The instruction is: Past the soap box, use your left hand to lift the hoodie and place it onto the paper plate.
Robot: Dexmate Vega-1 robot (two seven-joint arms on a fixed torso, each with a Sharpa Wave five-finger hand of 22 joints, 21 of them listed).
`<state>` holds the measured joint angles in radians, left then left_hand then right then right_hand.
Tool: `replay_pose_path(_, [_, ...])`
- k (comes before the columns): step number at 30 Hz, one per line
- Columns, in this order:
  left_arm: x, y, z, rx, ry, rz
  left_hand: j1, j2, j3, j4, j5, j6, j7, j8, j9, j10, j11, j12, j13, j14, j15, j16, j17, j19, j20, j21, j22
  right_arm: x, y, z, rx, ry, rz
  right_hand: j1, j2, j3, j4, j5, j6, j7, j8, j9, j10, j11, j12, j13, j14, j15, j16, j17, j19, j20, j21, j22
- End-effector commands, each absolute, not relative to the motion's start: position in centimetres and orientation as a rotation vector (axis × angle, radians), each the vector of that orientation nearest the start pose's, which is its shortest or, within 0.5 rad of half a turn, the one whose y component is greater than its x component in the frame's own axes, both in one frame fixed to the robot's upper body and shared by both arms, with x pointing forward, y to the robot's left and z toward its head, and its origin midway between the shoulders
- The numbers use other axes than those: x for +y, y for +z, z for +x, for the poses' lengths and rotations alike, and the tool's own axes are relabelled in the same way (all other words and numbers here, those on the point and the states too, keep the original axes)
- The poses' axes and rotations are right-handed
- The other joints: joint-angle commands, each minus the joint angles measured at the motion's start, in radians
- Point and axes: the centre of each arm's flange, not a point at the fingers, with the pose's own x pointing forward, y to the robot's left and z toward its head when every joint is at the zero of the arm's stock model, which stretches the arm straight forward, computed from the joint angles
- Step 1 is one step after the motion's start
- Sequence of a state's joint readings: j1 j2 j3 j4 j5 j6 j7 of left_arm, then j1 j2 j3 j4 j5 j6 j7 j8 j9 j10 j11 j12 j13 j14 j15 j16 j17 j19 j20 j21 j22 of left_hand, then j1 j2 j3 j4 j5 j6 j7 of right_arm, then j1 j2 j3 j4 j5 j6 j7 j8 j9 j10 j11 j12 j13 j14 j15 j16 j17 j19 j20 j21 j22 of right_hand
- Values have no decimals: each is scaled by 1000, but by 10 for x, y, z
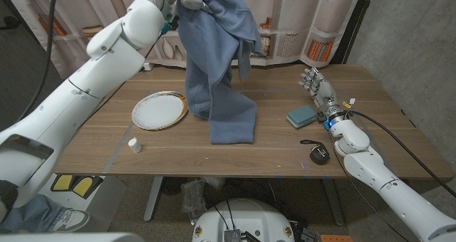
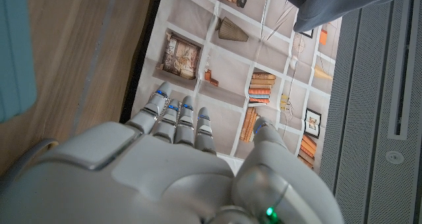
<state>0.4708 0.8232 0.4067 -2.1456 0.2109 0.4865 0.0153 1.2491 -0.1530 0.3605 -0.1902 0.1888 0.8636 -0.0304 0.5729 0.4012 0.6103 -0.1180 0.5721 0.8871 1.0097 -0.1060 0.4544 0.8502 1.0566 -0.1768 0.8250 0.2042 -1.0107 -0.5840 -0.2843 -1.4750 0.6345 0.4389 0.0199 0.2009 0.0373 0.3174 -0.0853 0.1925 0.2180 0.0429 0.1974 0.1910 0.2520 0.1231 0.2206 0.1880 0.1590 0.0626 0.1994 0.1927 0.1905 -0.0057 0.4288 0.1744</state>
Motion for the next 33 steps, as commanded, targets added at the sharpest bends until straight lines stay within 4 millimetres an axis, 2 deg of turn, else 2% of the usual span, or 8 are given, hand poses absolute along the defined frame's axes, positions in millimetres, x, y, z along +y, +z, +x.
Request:
replay_pose_path(1, [240, 277, 445, -973, 296, 1008, 189, 195, 58, 51, 5, 119, 105, 6, -1, 13, 1, -5, 4, 65, -104, -4, 5, -9, -30, 8, 2, -311, -28, 600, -742, 215, 16, 1, 2, 5, -5, -3, 11, 3, 2, 2, 5, 1, 5, 4, 10, 2, 0, 2, 10, 5, -3, 6])
replay_pose_path(10, [256, 270, 452, -959, 310, 949, 187, 192, 62, 51, 6, 123, 104, 6, -4, 16, -1, -9, 7, 69, -105, -8, 10, -14, -29, 16, 0, -311, -25, 606, -730, 222, 16, 1, 2, 4, -5, -3, 11, 3, 2, 2, 6, -1, 5, 4, 10, 3, 0, 2, 10, 5, -6, 6])
replay_pose_path(20, [271, 267, 448, -954, 331, 927, 185, 191, 67, 51, 6, 123, 105, 5, -6, 18, -2, -13, 10, 71, -102, -12, 16, -18, -28, 26, -3, -313, -24, 609, -732, 218, 20, 1, 3, 4, -6, -3, 11, 4, 2, 2, 6, 1, 4, 4, 10, 2, 0, 2, 11, 4, -8, 6])
replay_pose_path(33, [293, 249, 457, -875, 334, 924, 182, 188, 73, 52, 7, 125, 100, 6, -7, 24, -1, -19, 13, 74, -102, -18, 23, -25, -28, 38, -5, -308, -18, 618, -727, 232, 5, 2, 4, 3, -7, -3, 12, 4, 2, 2, 6, 1, 4, 4, 10, 3, -1, 2, 12, 4, -13, 6])
